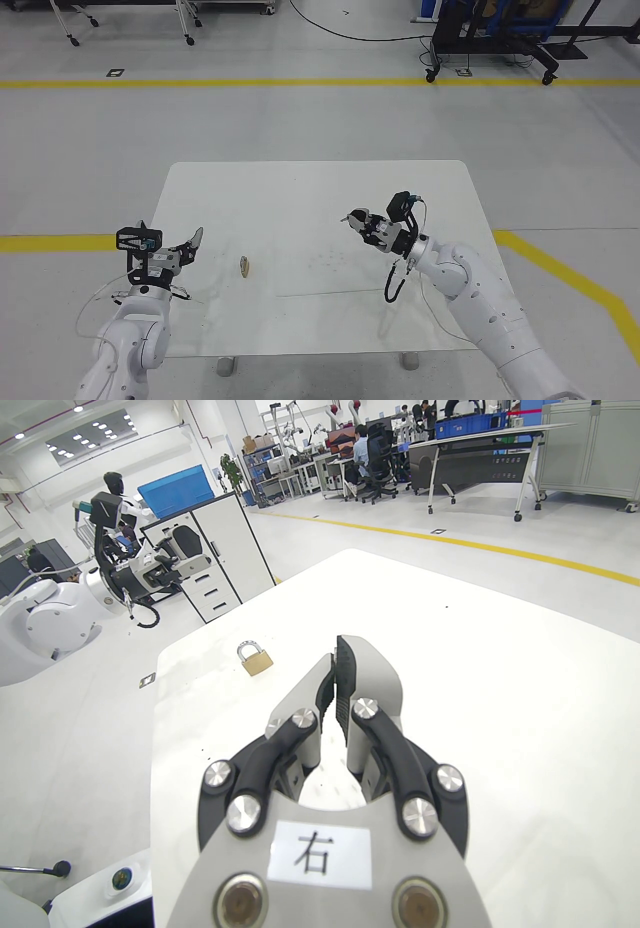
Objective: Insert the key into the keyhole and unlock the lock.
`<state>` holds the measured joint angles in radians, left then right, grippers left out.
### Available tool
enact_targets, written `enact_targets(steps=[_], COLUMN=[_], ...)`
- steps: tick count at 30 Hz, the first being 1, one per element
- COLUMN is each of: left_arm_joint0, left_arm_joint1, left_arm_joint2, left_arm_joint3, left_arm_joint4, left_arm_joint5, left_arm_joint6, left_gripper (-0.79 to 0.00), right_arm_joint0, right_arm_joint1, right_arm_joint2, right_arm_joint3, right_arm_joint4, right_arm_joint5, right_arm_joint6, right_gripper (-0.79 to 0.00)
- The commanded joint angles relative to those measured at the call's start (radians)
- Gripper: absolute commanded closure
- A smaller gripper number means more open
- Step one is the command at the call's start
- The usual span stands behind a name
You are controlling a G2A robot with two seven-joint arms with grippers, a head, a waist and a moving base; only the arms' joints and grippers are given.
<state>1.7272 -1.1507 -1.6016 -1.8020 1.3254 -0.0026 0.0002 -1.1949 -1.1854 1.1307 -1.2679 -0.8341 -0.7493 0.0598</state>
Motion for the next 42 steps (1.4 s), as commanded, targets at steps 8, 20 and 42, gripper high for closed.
enact_targets(steps=[8, 20, 42], left_arm_joint0=[-0.16, -0.451, -0.503], left_arm_joint1=[0.001, 0.004, -0.024], left_arm_joint2=[-0.084, 0.096, 0.35], left_arm_joint3=[0.007, 0.275, 0.315], left_arm_joint4=[-0.927, -1.601, -1.373], left_arm_joint5=[-0.246, -0.249, -0.444], left_arm_joint6=[-0.515, -1.17, -0.894], left_gripper=[-0.785, -0.785, -0.388], right_arm_joint0=[-0.006, 0.069, 0.169], right_arm_joint1=[-0.015, -0.043, -0.083], right_arm_joint2=[-0.023, -0.111, -0.239], right_arm_joint3=[-0.004, 0.103, 0.248], right_arm_joint4=[0.22, 0.59, 1.004], right_arm_joint5=[-0.059, -0.136, -0.176], right_arm_joint6=[-0.029, 0.142, 0.436], right_gripper=[0.0, 0.0, 0.0])
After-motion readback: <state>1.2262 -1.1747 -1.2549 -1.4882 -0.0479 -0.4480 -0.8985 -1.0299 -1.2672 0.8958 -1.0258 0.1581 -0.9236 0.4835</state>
